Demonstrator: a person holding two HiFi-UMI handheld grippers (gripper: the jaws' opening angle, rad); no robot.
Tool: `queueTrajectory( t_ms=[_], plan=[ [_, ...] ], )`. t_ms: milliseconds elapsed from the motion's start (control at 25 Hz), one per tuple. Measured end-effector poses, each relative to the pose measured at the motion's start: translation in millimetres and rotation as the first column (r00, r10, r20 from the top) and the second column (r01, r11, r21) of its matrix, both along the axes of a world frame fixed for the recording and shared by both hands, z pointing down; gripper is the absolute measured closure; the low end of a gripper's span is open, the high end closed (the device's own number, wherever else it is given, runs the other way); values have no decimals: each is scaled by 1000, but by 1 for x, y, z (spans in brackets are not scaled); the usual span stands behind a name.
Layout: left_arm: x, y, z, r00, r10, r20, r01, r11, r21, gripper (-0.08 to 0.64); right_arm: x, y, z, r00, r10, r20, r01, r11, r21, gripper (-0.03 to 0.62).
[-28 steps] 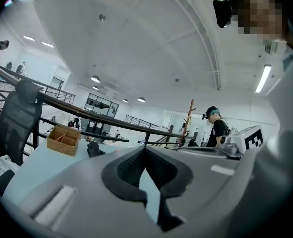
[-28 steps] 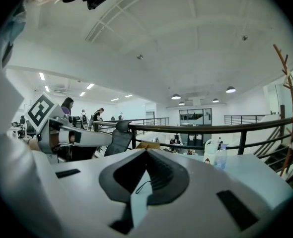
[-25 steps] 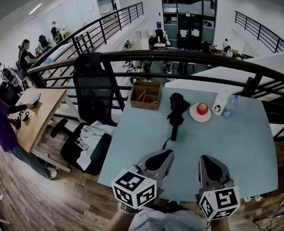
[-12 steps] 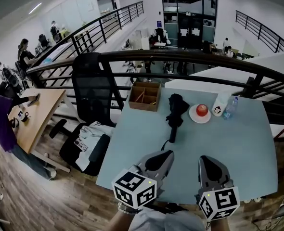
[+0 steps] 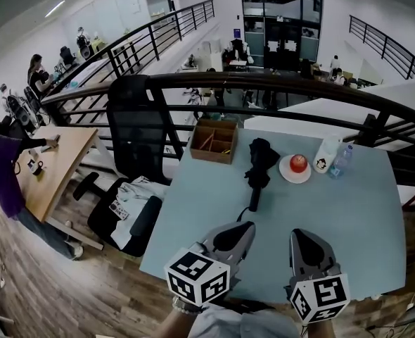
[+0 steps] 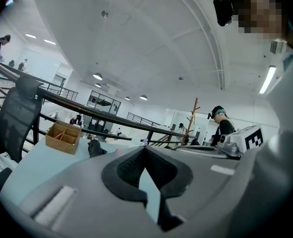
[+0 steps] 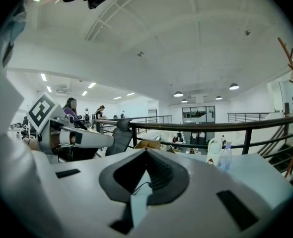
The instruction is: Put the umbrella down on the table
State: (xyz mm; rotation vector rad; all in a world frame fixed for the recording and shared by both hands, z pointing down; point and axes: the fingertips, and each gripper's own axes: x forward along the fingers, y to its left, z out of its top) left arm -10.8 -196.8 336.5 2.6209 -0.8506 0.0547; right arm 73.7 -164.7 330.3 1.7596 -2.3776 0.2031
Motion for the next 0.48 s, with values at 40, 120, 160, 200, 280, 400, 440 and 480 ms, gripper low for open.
queueTrajectory(
  t_ms=[40, 120, 160, 200, 280, 400, 440, 480],
  plan=[
    [-1, -1, 1, 1000, -5, 1, 5, 1000, -1, 555, -1, -2, 0, 1000, -6, -1, 6, 1000, 0, 594],
    [-2, -4, 2, 1000, -14, 2, 14, 1000, -2, 555, -2, -4, 0, 1000, -18, -3, 18, 1000, 1, 594],
    [-3, -5, 2, 1000, -18, 2, 18, 1000, -2, 555, -3, -5, 0, 1000, -21, -3, 21, 1000, 0, 594],
    [-3, -5, 2, 1000, -21, 3, 21, 1000, -3, 555, -3, -6, 1, 1000, -24, -2, 24, 1000, -1, 594],
    [-4, -7, 2, 1000, -26, 2, 26, 1000, -4, 555, -3, -8, 1, 1000, -30, -1, 30, 1000, -3, 594],
    [-5, -8, 2, 999, -33, 4, 33, 999, -6, 555, -5, -11, 1, 999, -42, -1, 42, 999, -3, 594],
    [-5, -8, 2, 999, -35, 5, 35, 999, -7, 555, -6, -12, 1, 999, -47, -1, 47, 999, -3, 594],
    [-5, -8, 3, 999, -37, 6, 37, 999, -7, 555, -7, -13, 0, 999, -52, -2, 52, 999, -3, 594]
  ],
)
